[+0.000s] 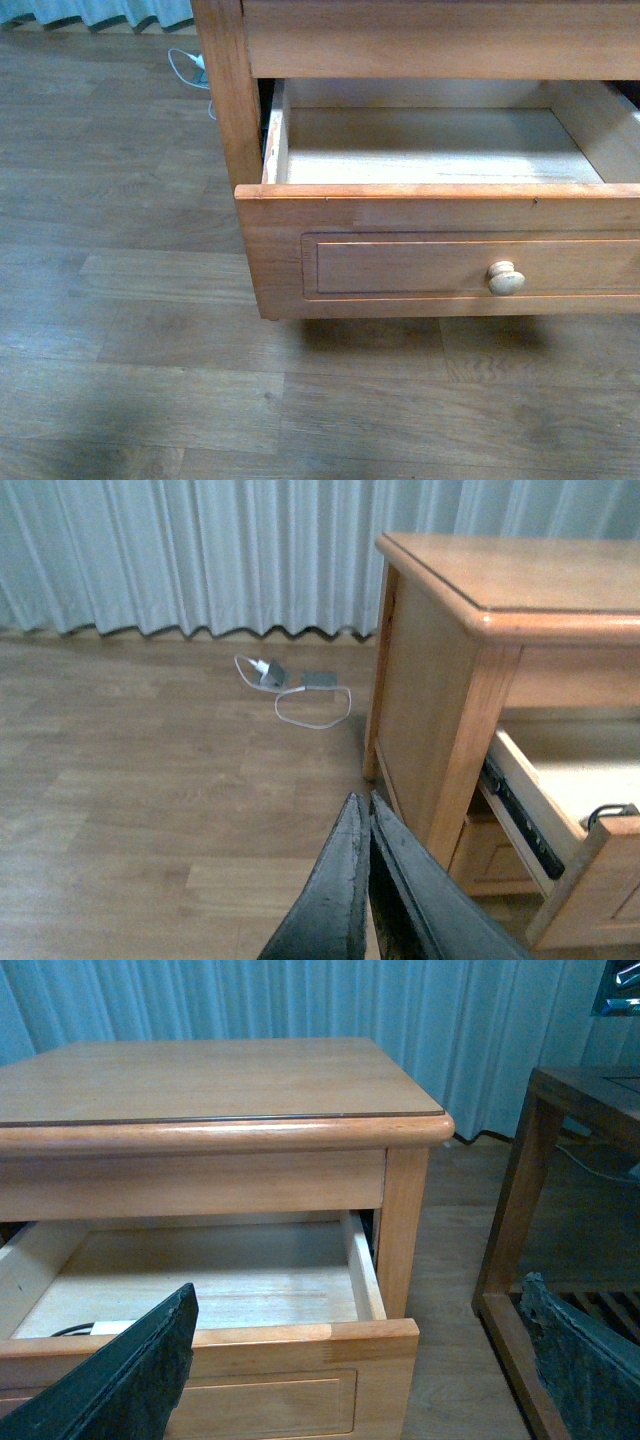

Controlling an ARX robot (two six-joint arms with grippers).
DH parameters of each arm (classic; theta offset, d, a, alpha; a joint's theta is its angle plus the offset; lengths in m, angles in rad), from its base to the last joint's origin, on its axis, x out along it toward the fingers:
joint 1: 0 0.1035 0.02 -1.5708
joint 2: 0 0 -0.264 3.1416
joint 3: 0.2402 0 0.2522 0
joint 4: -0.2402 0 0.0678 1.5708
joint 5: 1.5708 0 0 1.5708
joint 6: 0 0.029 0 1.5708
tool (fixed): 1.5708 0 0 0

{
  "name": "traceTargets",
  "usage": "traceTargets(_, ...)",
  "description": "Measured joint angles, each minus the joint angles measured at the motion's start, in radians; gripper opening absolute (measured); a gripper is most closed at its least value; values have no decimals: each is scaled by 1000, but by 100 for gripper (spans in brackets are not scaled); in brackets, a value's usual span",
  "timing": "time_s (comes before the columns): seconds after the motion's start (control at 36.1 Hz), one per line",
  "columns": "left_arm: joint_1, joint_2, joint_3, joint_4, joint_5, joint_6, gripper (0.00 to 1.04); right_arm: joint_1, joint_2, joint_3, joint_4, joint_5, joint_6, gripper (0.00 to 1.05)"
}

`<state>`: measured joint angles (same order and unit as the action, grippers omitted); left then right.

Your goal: Put charger into drawer

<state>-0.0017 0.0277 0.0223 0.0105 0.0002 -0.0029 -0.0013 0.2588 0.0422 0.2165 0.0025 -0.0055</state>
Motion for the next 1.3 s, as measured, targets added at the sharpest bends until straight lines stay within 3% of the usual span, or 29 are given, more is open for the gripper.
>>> traceTargets(0.36,0,-23,0,-9,0,-2,5,0,0,0,0,-1,0,96)
traceTargets(0.44,0,-23,0,-9,0,-1,23,-20,40,59,-203,-151,-39,96)
traceTargets(0.55,0,-23,0,-9,0,-1,46,5,155,101,-387,-218,-55,96)
traceTargets(0.72,0,-23,0,-9,0,-1,74,64,379,146,-420,-238,-75,96)
traceTargets(0.89,0,-23,0,-9,0,-1,99,128,647,217,-302,-232,-68,96)
traceTargets(1.08,0,-23,0,-9,0,0,98,242,1017,319,-49,-112,-38,96)
traceTargets(1.3,0,-23,0,-9,0,0,98,307,1323,436,178,10,18,96)
